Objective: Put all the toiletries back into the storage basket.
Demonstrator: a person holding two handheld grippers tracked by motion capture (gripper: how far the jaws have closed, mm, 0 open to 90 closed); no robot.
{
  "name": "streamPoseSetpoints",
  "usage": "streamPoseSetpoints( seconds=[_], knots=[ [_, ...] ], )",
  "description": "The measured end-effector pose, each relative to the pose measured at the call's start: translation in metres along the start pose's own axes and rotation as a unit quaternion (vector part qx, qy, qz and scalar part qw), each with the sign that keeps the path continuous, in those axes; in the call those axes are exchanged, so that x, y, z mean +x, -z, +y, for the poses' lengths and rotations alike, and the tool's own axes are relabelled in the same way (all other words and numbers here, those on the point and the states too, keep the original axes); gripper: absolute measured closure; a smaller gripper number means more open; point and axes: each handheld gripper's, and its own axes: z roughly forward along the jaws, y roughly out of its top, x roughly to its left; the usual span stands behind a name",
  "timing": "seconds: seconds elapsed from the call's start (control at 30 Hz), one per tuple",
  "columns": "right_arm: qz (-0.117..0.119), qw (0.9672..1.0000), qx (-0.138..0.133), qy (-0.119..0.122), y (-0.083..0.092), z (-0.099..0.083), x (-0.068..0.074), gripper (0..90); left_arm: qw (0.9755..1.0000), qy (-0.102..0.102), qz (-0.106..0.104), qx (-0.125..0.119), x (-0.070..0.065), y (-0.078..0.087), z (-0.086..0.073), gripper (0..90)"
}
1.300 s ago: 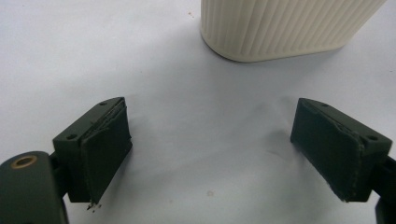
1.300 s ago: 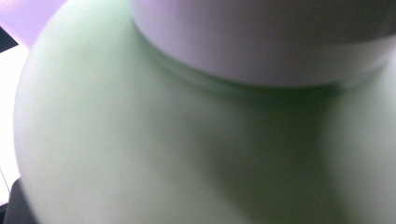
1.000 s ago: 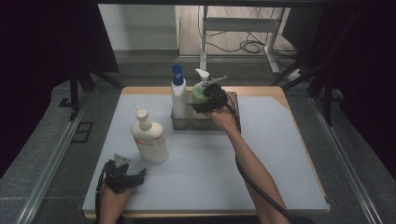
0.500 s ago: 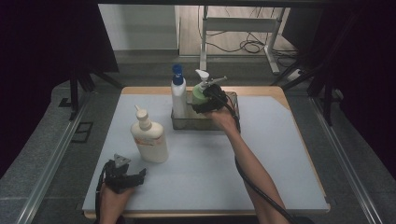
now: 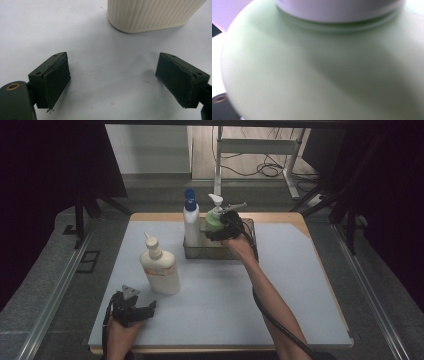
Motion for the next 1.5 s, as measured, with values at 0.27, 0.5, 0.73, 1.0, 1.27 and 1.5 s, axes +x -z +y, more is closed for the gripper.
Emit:
streamPoseSetpoints(
  seconds=[0.27,0.5,0.73,1.0,1.27,1.5],
  knots=[
    [-0.004,0.9999,-0.009,0.009,0.011,-0.004,-0.002,1.0,1.0,0.0,0.0,-0.001,0.0,0.0,0.0,11.8],
    [0.001,0.9999,-0.012,0.01,0.023,-0.013,-0.007,3.1,1.0,0.0,0.0,-0.001,0.0,0.0,0.0,11.7],
    [0.007,0.9999,-0.007,0.005,0.034,-0.025,-0.016,12.1,1.0,0.0,0.0,0.0,0.0,0.0,0.0,11.8],
    [0.006,1.0,0.003,0.0,0.048,-0.039,-0.029,33.4,1.0,0.0,0.0,0.0,0.0,0.0,0.0,11.8],
    [-0.017,0.9993,0.025,-0.023,0.045,-0.047,-0.041,57.2,1.0,0.0,0.0,0.0,0.0,0.0,0.0,11.7],
    [-0.022,0.9988,0.031,-0.032,0.034,-0.05,-0.04,81.4,1.0,0.0,0.0,0.0,0.0,0.0,0.0,11.7]
  ],
)
